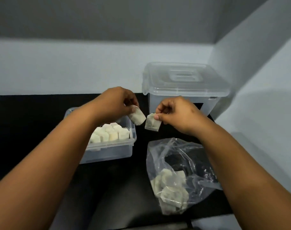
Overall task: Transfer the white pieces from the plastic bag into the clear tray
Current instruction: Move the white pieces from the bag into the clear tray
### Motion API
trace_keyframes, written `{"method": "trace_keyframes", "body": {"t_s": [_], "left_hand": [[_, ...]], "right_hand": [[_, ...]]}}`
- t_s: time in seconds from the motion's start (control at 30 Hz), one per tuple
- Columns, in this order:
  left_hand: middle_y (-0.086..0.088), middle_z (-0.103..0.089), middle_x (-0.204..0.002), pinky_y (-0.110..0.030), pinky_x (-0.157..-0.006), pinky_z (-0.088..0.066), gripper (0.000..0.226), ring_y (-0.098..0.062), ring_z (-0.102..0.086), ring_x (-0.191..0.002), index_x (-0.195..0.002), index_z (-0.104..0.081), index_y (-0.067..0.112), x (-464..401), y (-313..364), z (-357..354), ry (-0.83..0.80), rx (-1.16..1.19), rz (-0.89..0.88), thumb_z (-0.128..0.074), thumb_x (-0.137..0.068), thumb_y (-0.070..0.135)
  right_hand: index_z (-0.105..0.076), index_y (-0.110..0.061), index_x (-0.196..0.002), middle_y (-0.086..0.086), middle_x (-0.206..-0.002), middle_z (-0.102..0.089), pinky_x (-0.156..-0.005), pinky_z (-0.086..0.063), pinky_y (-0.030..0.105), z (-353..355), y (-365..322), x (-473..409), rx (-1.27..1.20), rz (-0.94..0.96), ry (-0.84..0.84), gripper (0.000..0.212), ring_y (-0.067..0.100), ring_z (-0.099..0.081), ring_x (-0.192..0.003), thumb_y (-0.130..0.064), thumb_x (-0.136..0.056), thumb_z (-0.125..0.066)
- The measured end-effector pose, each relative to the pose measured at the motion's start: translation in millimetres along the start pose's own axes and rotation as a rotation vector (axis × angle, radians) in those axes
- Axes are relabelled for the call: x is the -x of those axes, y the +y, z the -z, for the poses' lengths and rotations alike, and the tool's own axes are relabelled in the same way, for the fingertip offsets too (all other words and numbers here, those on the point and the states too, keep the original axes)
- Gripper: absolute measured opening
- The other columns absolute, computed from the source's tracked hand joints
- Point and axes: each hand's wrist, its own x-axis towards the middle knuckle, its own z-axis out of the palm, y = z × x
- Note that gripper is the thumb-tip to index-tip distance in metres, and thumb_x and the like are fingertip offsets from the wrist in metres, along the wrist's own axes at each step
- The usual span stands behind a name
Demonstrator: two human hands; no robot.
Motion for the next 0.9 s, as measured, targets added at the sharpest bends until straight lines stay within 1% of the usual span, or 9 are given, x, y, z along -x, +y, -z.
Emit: {"method": "trace_keyframes", "body": {"t_s": [0.07,0.17,0.23,0.43,0.57,0.63,0.73,0.83,0.9], "left_hand": [[0.007,-0.067,-0.088,-0.019,-0.065,-0.045,0.014,-0.01,-0.061,-0.08,-0.095,-0.07,0.025,2,-20,19,0.037,-0.016,0.036,-0.072,-0.083,0.021],[0.005,-0.067,-0.084,-0.019,-0.062,-0.044,0.017,-0.009,-0.059,-0.075,-0.091,-0.069,0.023,6,-55,41,0.077,-0.038,0.109,-0.078,-0.077,0.02],[0.004,-0.068,-0.084,-0.024,-0.067,-0.047,0.016,-0.012,-0.062,-0.078,-0.09,-0.07,0.022,9,-75,47,0.069,-0.071,0.141,-0.079,-0.077,0.02],[0.007,-0.068,-0.083,-0.03,-0.077,-0.055,0.013,-0.011,-0.065,-0.081,-0.088,-0.071,0.024,16,-134,34,-0.053,-0.092,0.2,-0.077,-0.078,0.02],[0.008,-0.069,-0.084,-0.03,-0.079,-0.056,0.013,-0.009,-0.065,-0.081,-0.089,-0.071,0.023,16,-155,21,-0.119,-0.068,0.175,-0.075,-0.079,0.018],[0.008,-0.069,-0.084,-0.027,-0.077,-0.055,0.012,-0.008,-0.065,-0.08,-0.089,-0.071,0.023,14,-160,17,-0.147,-0.05,0.15,-0.075,-0.079,0.017],[0.009,-0.069,-0.083,-0.023,-0.074,-0.053,0.011,-0.006,-0.064,-0.079,-0.088,-0.071,0.024,10,-165,13,-0.189,-0.028,0.134,-0.075,-0.08,0.017],[0.009,-0.068,-0.083,-0.019,-0.07,-0.047,0.01,-0.007,-0.063,-0.08,-0.085,-0.071,0.026,4,-167,8,-0.24,-0.045,0.117,-0.074,-0.08,0.019],[0.01,-0.067,-0.08,-0.018,-0.067,-0.044,0.009,-0.006,-0.061,-0.077,-0.086,-0.071,0.025,0,-169,4,-0.268,-0.056,0.107,-0.074,-0.08,0.019]], "right_hand": [[-0.071,-0.02,-0.082,-0.004,-0.074,-0.069,-0.075,-0.056,0.034,-10,-17,-18,-0.018,0.049,-0.017,0.006,0.016,-0.068,-0.077,-0.024,-0.083,-0.075],[-0.071,-0.017,-0.086,-0.003,-0.076,-0.07,-0.07,-0.055,0.029,-34,-43,-45,-0.021,0.097,-0.063,0.008,0.016,-0.07,-0.077,-0.023,-0.083,-0.075],[-0.071,-0.017,-0.086,-0.004,-0.075,-0.069,-0.069,-0.053,0.027,-52,-56,-60,0.017,0.116,-0.113,0.006,0.015,-0.069,-0.075,-0.021,-0.083,-0.075],[-0.067,-0.017,-0.088,-0.01,-0.072,-0.063,-0.072,-0.055,0.026,-120,-72,-96,0.283,0.099,-0.454,0.006,0.013,-0.069,-0.076,-0.013,-0.086,-0.07],[-0.067,-0.016,-0.088,-0.009,-0.071,-0.063,-0.058,-0.045,0.02,-151,-66,-111,0.365,0.032,-0.614,0.009,0.006,-0.063,-0.063,-0.007,-0.086,-0.068],[-0.067,-0.014,-0.09,-0.008,-0.071,-0.066,-0.061,-0.049,0.021,-161,-63,-116,0.359,-0.019,-0.672,0.01,0.008,-0.066,-0.063,-0.005,-0.086,-0.066],[-0.067,-0.015,-0.092,-0.005,-0.075,-0.069,-0.074,-0.054,0.027,-173,-57,-123,0.371,-0.066,-0.671,0.011,0.012,-0.07,-0.069,-0.005,-0.086,-0.066],[-0.068,-0.015,-0.095,-0.003,-0.076,-0.068,-0.078,-0.054,0.03,-178,-53,-129,0.386,-0.103,-0.642,0.011,0.013,-0.068,-0.071,-0.008,-0.087,-0.067],[-0.069,-0.013,-0.099,0.001,-0.087,-0.07,-0.079,-0.054,0.031,-178,-52,-130,0.393,-0.113,-0.623,0.012,0.017,-0.07,-0.08,-0.009,-0.088,-0.067]]}}
